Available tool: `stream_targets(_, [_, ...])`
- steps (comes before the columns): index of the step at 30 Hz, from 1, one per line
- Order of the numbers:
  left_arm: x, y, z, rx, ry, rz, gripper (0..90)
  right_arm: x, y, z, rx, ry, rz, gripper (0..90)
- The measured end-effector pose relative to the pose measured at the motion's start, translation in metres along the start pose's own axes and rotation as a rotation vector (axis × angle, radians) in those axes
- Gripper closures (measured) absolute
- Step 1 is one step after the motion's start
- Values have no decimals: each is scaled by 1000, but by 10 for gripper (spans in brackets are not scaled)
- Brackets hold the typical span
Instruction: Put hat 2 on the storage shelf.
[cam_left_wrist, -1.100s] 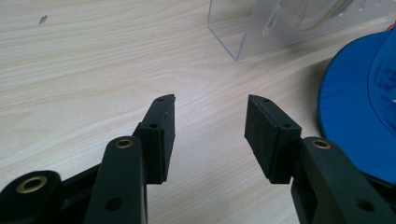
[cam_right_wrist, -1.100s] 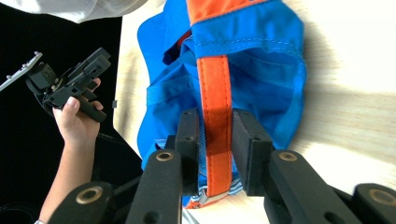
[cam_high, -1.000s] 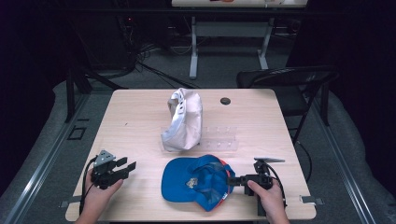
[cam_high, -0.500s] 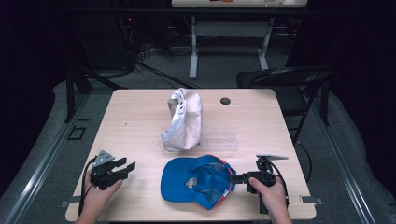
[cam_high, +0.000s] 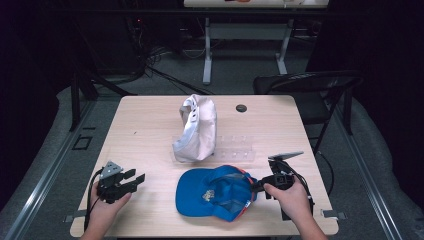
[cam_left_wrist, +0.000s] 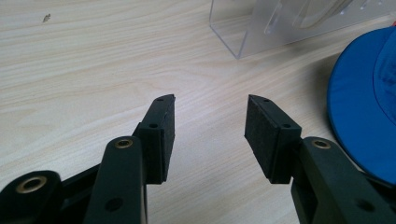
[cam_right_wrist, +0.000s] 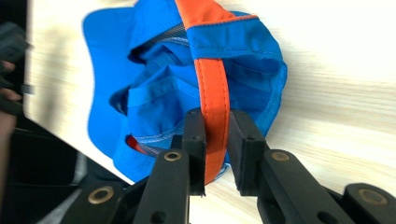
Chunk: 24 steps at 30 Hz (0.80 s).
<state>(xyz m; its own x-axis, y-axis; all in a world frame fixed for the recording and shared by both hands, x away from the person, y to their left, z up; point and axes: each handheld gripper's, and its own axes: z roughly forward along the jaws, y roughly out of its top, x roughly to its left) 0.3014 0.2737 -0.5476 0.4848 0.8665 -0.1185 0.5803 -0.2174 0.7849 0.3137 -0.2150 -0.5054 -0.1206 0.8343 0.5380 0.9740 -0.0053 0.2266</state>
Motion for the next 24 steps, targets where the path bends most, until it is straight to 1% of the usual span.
stream_targets(1, [0,0,0,0,0,0,531,3,2,-2,14,-20,-23,781])
stream_targets(2, [0,0,0,1,1,0,531,7,3,-3,19,-46,-18,781])
stream_targets(3, [0,0,0,2,1,0,531,10,5,-5,36,-77,-32,782])
stream_targets(4, [0,0,0,3,1,0,530,15,9,-8,53,-121,-47,782])
stream_targets(5, [0,0,0,3,0,1,530,15,9,-8,53,-121,-47,782])
stream_targets(6, [0,0,0,4,-1,3,531,18,10,-9,62,-141,-54,782])
stream_targets(7, [0,0,0,4,-2,2,531,23,12,-11,62,-181,-63,782])
stream_targets(8, [0,0,0,4,-1,3,531,23,12,-11,62,-181,-63,782])
stream_targets(9, [0,0,0,4,-2,3,530,27,15,-14,59,-202,-73,782])
stream_targets(10, [-1,0,0,5,-1,3,530,27,15,-14,59,-202,-73,782])
stream_targets(11, [0,0,0,5,-1,4,530,29,17,-17,84,-220,-87,782])
stream_targets(13, [-1,0,1,6,-1,4,530,32,20,-20,93,-231,-98,782])
stream_targets(14, [-1,-1,1,6,-2,4,530,35,20,-21,77,-237,-87,782])
stream_targets(15, [-1,-1,1,6,-2,3,530,36,22,-24,97,-248,-98,782])
stream_targets(16, [-1,-1,1,6,-2,3,530,38,24,-26,92,-260,-96,782])
stream_targets(17, [0,-1,1,6,-2,3,530,38,26,-29,104,-267,-106,782])
stream_targets(19, [-1,-1,1,8,-2,3,530,41,29,-33,80,-275,-90,782])
stream_targets(20, [-1,-1,1,8,-2,4,530,41,32,-36,100,-278,-93,782])
stream_targets(21, [-1,-1,1,10,-1,5,530,42,33,-38,93,-284,-89,782])
stream_targets(22, [-1,0,1,17,-2,7,530,42,35,-41,100,-288,-89,782])
stream_targets(24, [-1,-1,1,15,-3,11,530,44,38,-47,105,-295,-84,782])
